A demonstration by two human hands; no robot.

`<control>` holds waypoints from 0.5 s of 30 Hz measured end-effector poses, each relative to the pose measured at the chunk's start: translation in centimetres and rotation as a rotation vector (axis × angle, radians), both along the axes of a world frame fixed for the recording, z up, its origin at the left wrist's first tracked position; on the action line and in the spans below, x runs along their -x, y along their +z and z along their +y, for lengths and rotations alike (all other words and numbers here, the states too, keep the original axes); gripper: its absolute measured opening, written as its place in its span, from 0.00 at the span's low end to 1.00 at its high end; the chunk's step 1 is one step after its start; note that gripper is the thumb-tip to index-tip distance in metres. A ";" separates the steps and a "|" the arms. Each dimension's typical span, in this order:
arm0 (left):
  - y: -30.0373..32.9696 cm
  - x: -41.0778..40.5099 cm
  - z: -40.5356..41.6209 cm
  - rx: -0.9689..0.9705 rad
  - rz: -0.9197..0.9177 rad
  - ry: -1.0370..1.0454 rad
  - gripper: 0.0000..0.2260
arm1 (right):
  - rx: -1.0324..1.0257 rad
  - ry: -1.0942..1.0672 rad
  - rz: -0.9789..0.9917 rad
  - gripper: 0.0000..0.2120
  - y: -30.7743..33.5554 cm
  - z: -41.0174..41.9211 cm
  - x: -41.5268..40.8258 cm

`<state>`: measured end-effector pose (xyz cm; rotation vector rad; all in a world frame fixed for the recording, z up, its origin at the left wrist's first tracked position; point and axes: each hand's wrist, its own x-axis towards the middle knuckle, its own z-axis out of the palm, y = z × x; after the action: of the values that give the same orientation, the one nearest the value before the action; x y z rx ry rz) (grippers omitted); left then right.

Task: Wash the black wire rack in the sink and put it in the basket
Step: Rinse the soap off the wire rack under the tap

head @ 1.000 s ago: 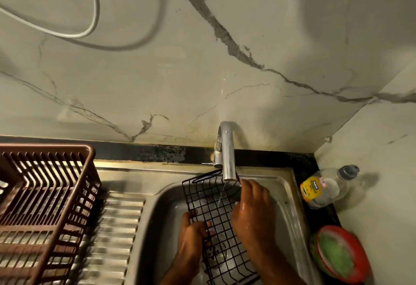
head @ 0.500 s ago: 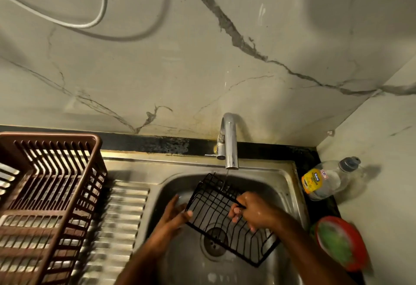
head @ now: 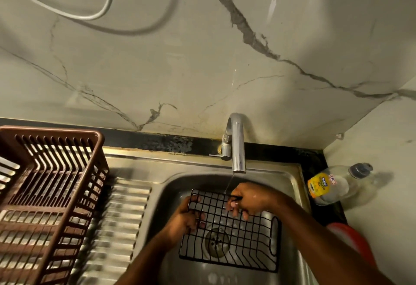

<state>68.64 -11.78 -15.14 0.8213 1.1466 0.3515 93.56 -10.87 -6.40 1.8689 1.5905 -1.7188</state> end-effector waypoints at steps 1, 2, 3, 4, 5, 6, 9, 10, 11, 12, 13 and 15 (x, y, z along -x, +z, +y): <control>0.0 -0.4 -0.2 0.016 0.008 0.038 0.32 | -0.070 -0.009 -0.064 0.07 -0.4 0.1 0.4; 0.3 -0.8 -0.4 0.030 0.016 0.064 0.32 | -0.170 0.021 -0.171 0.06 -0.6 0.1 0.8; 0.4 -1.2 -0.5 0.044 0.014 0.081 0.32 | -0.294 0.053 -0.299 0.05 -0.6 0.1 1.1; 0.5 -1.5 -0.4 0.062 0.021 0.096 0.31 | -0.426 0.052 -0.411 0.06 -0.9 -0.1 1.3; 0.6 -1.7 -0.3 0.079 0.023 0.109 0.29 | -0.546 0.016 -0.482 0.06 -1.1 -0.3 1.5; 0.9 -1.9 -0.2 0.092 0.032 0.119 0.27 | -0.651 -0.030 -0.542 0.08 -1.2 -0.6 1.5; 1.3 -2.1 -0.1 0.098 0.072 0.122 0.23 | -0.900 -0.094 -0.709 0.18 -2.7 -2.2 1.8; 1.6 -2.1 -0.2 0.096 0.083 0.120 0.23 | -1.001 -0.136 -0.684 0.18 -2.9 -3.0 2.3; 1.7 -2.1 -0.3 0.092 0.091 0.116 0.23 | -1.095 -0.151 -0.622 0.16 -3.2 -3.8 3.1; 1.8 -2.1 -0.4 0.086 0.104 0.105 0.23 | -1.173 -0.123 -0.550 0.15 -3.3 -4.8 4.1; 2.0 -2.4 -0.6 0.076 0.119 0.088 0.22 | -1.200 -0.073 -0.492 0.15 -3.2 -5.5 5.4; 2.5 -3.1 -1.1 0.044 0.138 0.057 0.21 | -1.067 0.023 -0.391 0.16 -2.4 -5.7 7.8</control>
<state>71.75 -12.92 -12.69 0.7843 1.3038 0.3192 85.78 -16.59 -8.80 2.2999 2.5354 -0.3432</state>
